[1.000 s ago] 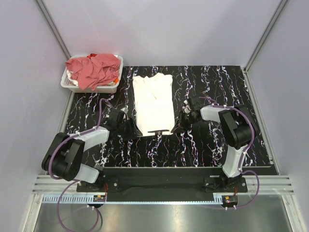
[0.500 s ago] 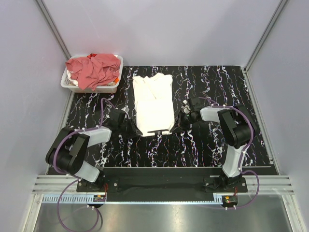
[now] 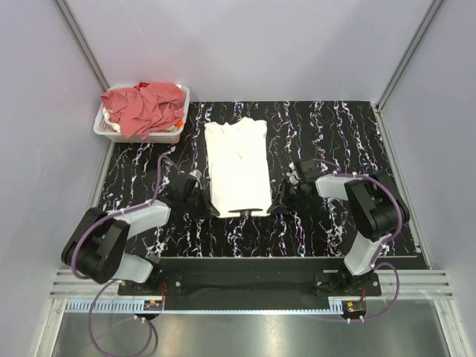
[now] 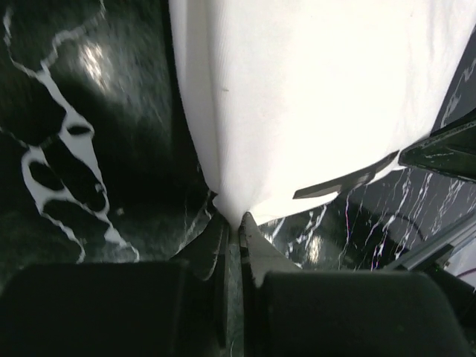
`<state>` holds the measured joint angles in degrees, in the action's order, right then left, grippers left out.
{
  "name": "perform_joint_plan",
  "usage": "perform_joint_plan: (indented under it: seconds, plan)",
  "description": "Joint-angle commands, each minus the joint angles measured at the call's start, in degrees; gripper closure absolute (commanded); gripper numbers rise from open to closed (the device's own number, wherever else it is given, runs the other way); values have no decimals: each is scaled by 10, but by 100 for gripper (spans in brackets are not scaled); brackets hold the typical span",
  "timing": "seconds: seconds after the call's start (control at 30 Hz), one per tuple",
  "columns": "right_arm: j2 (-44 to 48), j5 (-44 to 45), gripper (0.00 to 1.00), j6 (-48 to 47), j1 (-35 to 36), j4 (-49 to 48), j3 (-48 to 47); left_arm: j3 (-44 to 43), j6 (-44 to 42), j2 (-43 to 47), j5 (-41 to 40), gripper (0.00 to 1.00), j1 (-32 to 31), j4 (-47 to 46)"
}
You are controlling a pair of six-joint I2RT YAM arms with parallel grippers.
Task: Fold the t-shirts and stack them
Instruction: Fold the tshirt
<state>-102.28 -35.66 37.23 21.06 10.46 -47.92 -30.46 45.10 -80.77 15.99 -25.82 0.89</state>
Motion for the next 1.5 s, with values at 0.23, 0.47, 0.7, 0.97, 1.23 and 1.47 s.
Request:
perform_joint_plan:
  seconds: [0.23, 0.47, 0.7, 0.97, 1.23, 1.47]
  plan:
    - [240, 24, 100, 86, 9, 67, 95, 15, 34, 205, -18, 100, -48, 139]
    - [418, 30, 100, 127, 37, 190, 112, 22, 81, 408, -25, 100, -70, 249]
    - [580, 81, 100, 204, 115, 303, 85, -40, 138, 552, -55, 100, -108, 388]
    - [566, 140, 100, 197, 120, 363, -3, -144, 105, 494, -100, 100, -108, 425]
    - [472, 225, 100, 172, 119, 391, -85, -229, 62, 375, -133, 97, -108, 405]
    - [412, 257, 100, 157, 116, 390, -124, -265, 32, 280, -125, 96, -87, 366]
